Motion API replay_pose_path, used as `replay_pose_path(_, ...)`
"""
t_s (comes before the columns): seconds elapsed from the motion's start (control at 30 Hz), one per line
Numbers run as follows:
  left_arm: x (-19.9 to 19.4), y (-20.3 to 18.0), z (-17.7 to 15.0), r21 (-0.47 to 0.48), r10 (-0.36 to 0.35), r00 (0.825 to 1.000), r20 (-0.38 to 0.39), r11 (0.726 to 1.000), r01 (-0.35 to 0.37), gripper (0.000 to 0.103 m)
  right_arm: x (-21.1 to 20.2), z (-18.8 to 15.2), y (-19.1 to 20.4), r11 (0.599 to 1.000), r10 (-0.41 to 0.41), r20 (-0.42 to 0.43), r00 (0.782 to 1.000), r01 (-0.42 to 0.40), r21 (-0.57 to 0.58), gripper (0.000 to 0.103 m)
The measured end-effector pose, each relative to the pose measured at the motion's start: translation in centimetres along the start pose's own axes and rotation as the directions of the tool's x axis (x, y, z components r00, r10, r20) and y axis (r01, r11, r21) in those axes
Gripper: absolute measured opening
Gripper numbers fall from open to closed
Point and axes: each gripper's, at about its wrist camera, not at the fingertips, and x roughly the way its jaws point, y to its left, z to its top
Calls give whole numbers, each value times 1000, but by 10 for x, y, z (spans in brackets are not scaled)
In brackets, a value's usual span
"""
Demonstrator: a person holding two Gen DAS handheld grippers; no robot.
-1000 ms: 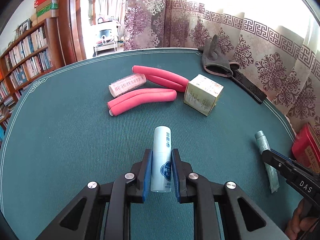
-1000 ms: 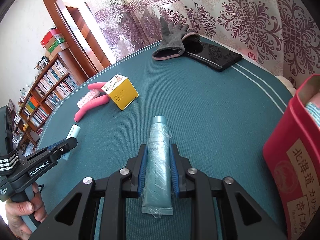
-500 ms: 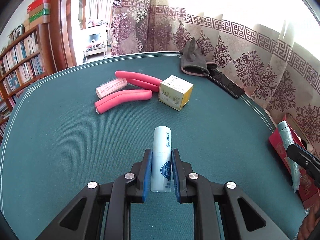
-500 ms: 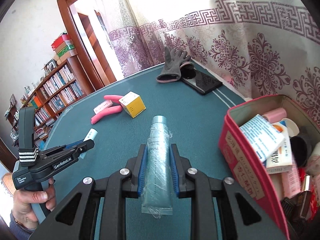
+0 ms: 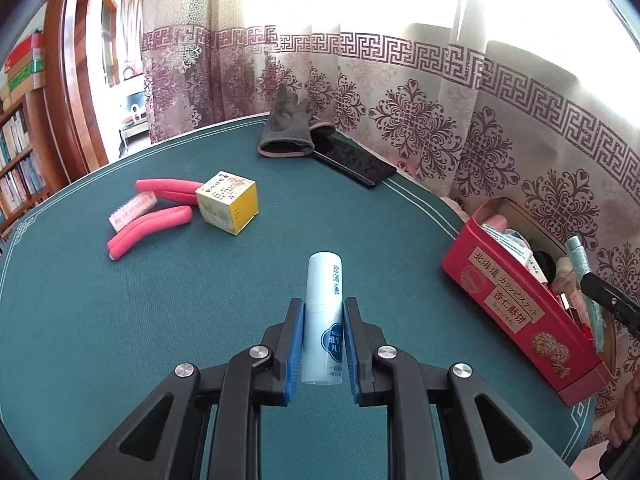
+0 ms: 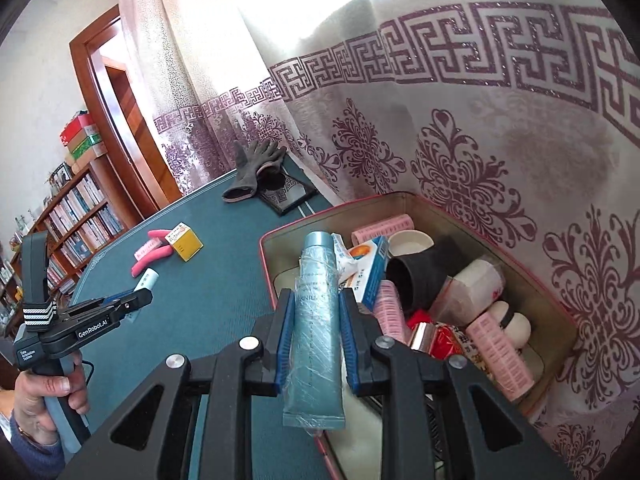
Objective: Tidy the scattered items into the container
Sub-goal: 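Carry the white bottle and blue tube over the red tin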
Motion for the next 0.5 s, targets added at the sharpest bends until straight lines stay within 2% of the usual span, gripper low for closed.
replay_pose_path(0.2, -6, -38, 7, 66, -31, 999, 14, 997, 30, 20, -2, -11, -23, 1000, 14, -9, 1000, -14, 27, 26)
replay_pose_path(0.5, -6, -98, 15, 155, -134, 991, 4, 979, 132, 20, -18, -21, -32, 995, -91, 37, 995, 93, -39, 26)
